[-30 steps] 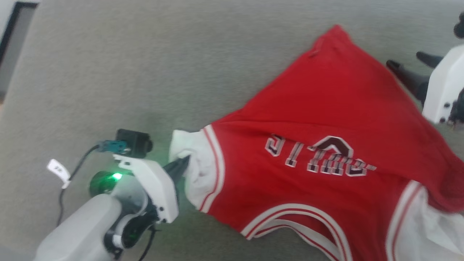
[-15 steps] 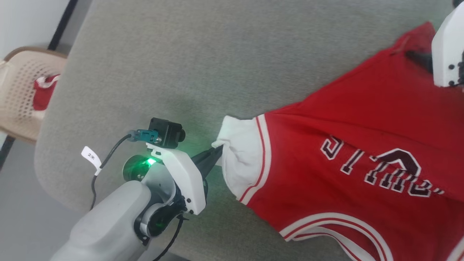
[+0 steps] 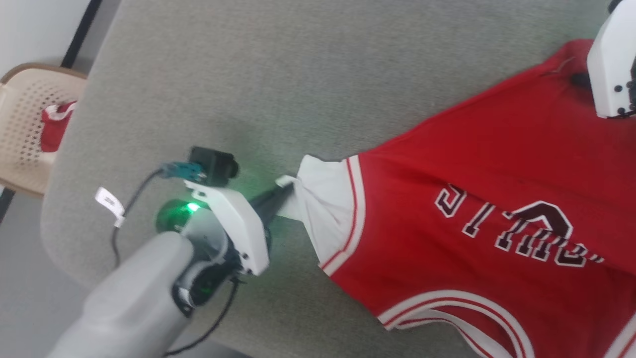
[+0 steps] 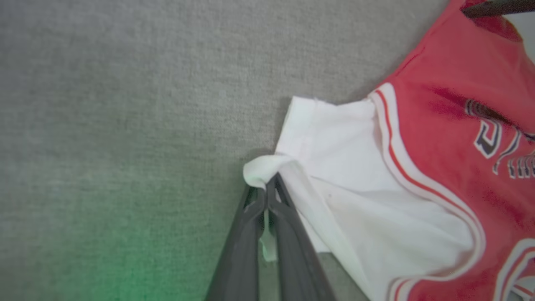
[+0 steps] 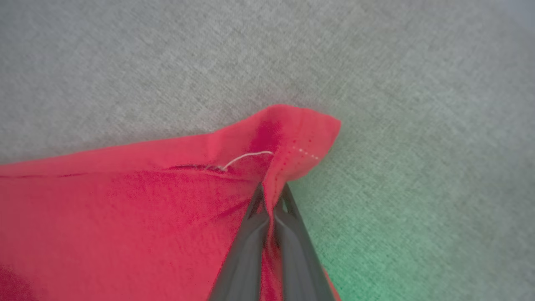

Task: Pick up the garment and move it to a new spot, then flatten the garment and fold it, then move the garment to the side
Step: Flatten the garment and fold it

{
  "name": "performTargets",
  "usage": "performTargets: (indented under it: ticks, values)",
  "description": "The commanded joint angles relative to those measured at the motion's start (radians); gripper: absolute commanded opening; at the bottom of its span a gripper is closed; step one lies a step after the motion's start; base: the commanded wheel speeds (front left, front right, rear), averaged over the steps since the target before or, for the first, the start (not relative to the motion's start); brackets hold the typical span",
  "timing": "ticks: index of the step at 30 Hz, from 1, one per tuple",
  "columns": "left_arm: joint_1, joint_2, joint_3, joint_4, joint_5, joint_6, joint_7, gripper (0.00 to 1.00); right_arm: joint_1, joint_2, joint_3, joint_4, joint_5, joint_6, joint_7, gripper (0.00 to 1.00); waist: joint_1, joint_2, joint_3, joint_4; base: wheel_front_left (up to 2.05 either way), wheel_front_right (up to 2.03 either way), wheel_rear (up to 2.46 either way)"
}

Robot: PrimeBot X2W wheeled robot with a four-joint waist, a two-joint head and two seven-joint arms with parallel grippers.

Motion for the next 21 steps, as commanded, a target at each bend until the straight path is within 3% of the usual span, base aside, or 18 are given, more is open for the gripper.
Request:
performTargets:
  ticks: [1,8,21]
  values:
    - [-0.013,0.012,0.008,0.013,-0.006,0.013,0.006,0.00,0.037,-0.015,0.020,0.037,0.003,-0.003,0.003,0.00,0.0000,0.0000,-0.012,-0.022,0.00,0.00,0.00]
    - [-0.103,0.111,0.061,-0.030,-0.001,0.035,0.069,0.00,-0.021,0.000,0.033,-0.022,0.061,-0.002,-0.104,0.00,0.0000,0.0000,-0.067,-0.124,0.00,0.00,0.00]
    - [-0.373,0.272,0.097,-0.071,0.064,0.104,0.290,0.00,-0.053,-0.043,0.052,-0.137,0.132,-0.002,-0.236,0.00,0.0000,0.0000,-0.205,-0.283,0.00,0.00,0.00]
